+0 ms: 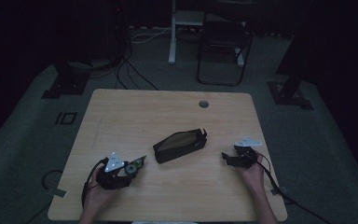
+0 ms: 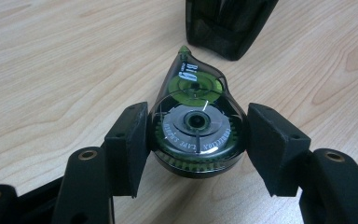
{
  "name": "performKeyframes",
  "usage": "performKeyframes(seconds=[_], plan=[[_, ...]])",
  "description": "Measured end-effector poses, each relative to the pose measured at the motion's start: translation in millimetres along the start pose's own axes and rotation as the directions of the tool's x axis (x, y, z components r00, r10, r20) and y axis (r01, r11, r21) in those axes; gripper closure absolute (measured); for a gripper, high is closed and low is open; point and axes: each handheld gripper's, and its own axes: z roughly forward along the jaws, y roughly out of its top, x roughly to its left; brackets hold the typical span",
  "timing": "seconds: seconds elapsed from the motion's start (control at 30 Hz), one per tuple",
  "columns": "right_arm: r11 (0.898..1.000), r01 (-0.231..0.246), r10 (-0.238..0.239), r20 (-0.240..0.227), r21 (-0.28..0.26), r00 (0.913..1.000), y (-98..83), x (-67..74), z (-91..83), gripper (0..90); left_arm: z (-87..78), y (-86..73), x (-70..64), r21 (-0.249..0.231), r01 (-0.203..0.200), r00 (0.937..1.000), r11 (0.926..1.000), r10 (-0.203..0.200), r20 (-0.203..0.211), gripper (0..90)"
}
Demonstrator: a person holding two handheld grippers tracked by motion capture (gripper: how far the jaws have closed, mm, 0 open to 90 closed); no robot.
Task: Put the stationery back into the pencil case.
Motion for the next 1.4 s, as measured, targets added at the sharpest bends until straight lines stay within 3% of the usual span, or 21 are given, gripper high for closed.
performKeyframes(seconds=[1.4], plan=[[1.000, 0.000, 0.000, 0.000, 0.000, 1.0000, 0.0, 0.0, 0.0, 27.7, -22.0, 22.2, 7.8, -0.082, -0.026, 0.9995, 0.9963, 0.024, -0.022, 41.6]])
